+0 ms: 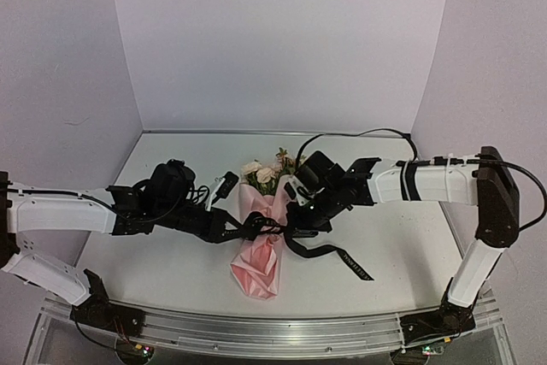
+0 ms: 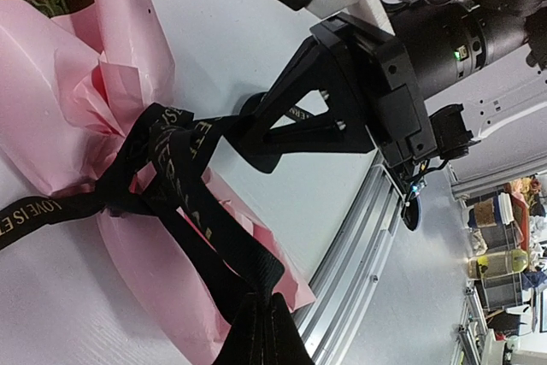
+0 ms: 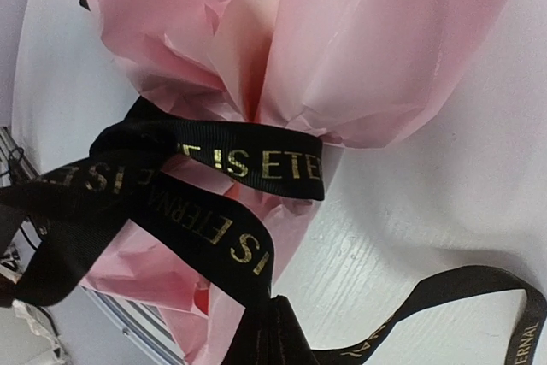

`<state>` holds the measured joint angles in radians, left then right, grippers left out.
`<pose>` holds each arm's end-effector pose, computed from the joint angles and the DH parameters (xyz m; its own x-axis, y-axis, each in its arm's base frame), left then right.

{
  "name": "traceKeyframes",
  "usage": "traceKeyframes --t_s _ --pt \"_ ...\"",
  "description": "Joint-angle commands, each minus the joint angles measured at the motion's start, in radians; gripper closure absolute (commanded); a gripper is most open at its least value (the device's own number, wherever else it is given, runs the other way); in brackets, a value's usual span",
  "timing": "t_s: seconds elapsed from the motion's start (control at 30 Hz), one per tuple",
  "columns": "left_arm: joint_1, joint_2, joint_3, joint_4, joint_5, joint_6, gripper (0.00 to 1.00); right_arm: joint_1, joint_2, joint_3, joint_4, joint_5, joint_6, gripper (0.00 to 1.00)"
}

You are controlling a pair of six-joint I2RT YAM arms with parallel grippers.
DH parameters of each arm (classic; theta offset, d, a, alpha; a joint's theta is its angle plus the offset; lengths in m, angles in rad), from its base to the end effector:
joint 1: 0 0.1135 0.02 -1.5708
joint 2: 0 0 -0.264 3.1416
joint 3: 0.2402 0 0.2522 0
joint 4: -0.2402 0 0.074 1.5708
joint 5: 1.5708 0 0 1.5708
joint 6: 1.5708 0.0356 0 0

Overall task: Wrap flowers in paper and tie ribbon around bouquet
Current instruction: Cross the half-tied ribbon over the folded bouquet.

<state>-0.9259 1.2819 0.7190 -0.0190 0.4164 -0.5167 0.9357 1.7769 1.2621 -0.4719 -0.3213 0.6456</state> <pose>0.1526 -0.2268 0.2280 -0.7487 0.2437 -0.6165 0.6489 0.4602 -0.6060 0.2141 0.3095 0.2136 -0.9170 -0.2820 -0.2820 -0.3948 0.7417 0.5422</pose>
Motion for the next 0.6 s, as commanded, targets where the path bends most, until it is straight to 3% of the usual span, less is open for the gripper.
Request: traceKeyframes --t_s 0.0,0.3,0.57 --pt "-0.018 -0.012 -0.009 0.109 0.007 -0.016 1.00 0.010 0.057 0.027 0.079 -0.056 0.151 1.00" --pt "-0.063 -0.022 -0.038 0.172 0.043 0.044 0.96 0.009 0.161 0.078 0.094 -0.059 0.248 1.00" --pt "-0.117 0.066 -0.022 0.120 0.026 0.126 0.84 -0.007 0.171 0.101 0.093 -0.001 0.281 1.00"
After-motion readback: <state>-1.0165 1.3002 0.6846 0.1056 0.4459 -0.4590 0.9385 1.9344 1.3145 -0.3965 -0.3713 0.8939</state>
